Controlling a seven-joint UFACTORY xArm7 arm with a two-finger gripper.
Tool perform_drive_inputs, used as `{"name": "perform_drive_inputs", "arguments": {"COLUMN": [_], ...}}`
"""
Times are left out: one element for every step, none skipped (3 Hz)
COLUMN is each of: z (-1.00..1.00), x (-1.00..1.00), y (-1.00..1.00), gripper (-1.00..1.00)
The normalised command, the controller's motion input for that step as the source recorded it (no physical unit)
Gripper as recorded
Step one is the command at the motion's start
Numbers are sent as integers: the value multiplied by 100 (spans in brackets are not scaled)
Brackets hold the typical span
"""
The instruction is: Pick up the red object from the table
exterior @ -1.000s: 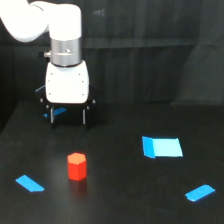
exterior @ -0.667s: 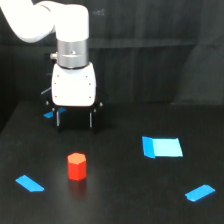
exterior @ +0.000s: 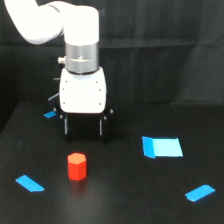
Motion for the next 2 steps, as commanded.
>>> {"name": "perform_drive_inputs", "arguments": {"z": [11, 3], "x": [29, 23], "y": [-89, -94], "gripper": [98, 100]}}
